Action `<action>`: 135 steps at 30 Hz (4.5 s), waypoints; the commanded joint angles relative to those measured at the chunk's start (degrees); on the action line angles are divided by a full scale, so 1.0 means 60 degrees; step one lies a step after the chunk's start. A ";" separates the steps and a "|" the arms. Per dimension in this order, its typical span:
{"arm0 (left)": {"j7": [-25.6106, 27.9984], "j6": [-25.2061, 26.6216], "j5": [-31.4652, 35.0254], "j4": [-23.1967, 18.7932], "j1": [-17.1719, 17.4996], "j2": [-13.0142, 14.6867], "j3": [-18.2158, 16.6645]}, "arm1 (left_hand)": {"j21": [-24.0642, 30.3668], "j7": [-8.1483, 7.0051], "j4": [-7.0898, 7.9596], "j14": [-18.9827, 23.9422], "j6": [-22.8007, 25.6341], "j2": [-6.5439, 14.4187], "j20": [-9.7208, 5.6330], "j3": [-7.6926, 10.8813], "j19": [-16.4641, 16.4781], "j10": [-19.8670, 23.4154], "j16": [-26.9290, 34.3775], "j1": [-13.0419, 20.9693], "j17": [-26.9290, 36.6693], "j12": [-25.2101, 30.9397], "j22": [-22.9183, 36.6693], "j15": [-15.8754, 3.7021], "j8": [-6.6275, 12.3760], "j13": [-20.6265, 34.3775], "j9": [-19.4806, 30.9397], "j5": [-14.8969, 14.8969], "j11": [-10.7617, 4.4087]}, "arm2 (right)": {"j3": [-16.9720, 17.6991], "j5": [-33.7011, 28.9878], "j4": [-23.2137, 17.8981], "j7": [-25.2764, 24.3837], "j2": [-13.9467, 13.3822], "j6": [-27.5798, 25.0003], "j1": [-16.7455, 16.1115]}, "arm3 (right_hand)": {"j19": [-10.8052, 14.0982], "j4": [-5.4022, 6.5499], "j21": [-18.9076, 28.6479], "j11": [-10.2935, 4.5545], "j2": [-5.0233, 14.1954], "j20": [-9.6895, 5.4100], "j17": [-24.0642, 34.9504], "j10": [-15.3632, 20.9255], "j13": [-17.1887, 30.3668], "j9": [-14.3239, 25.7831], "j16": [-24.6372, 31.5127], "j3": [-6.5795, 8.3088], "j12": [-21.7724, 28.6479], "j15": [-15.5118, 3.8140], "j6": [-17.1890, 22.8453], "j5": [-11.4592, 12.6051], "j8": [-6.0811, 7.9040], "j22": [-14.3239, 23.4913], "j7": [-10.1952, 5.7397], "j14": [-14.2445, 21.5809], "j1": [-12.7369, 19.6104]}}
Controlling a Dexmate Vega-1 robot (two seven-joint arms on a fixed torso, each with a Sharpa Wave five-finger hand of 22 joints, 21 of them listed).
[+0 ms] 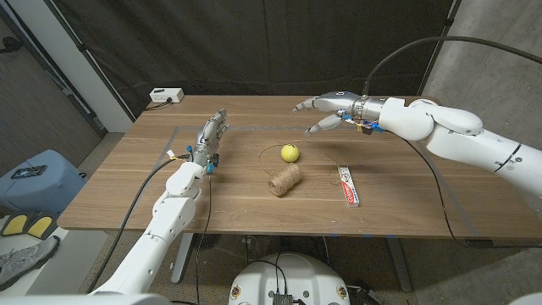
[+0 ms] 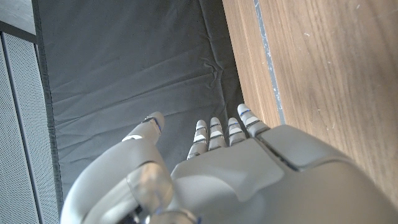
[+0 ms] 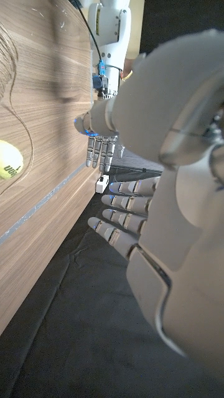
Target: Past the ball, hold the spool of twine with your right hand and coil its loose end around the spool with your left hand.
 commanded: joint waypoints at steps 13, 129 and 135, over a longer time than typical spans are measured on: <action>-0.0197 -0.0057 -0.0003 0.0461 -0.0432 -0.0111 0.0202 | -0.0043 0.0056 -0.0068 0.0044 0.0097 0.0034 0.0008 0.0024 0.0046 0.0037 0.0035 -0.0094 0.0024 0.0059 0.0048 0.0097 0.0017 0.0028 0.0012 0.0053 0.0053 | -0.0662 -0.0894 0.0151 0.0940 0.0182 0.0420 0.0754 | -0.0316 0.0121 -0.0048 -0.0811 -0.0379 0.0129 0.0023 0.0033 0.0038 0.0076 -0.0043 0.0083 -0.0037 -0.0218 0.0058 0.0106 0.0032 0.0029 -0.0735 -0.0063 0.0477; -0.0149 -0.0667 -0.0131 0.1308 -0.1027 -0.0090 0.0483 | -0.0451 0.0081 -0.0204 0.0099 0.0219 0.0094 0.0051 0.0113 0.0215 0.0083 0.0046 -0.0169 0.0029 0.0069 0.0062 0.0128 -0.0012 0.0028 0.0017 0.0084 0.0069 | -0.2678 -0.2938 -0.0040 0.2640 0.1530 -0.1037 0.0993 | -0.0245 0.0272 0.0019 -0.1218 -0.0729 -0.0194 0.0345 0.1023 0.0511 0.0158 0.0248 0.0576 0.0206 -0.0494 0.1103 0.0600 0.0277 0.0029 -0.1131 0.0642 0.1428; -0.0116 -0.0670 -0.0159 0.1352 -0.1043 -0.0109 0.0443 | -0.0465 0.0070 -0.0206 0.0108 0.0221 0.0100 0.0060 0.0115 0.0223 0.0084 0.0049 -0.0170 0.0030 0.0069 0.0063 0.0117 -0.0009 0.0028 0.0017 0.0085 0.0093 | -0.2794 -0.3038 0.0101 0.2652 0.1610 -0.1063 0.1041 | -0.0245 0.0264 0.0020 -0.1229 -0.0725 -0.0184 0.0347 0.1059 0.0518 0.0158 0.0254 0.0596 0.0211 -0.0490 0.1152 0.0607 0.0291 0.0029 -0.1145 0.0659 0.1458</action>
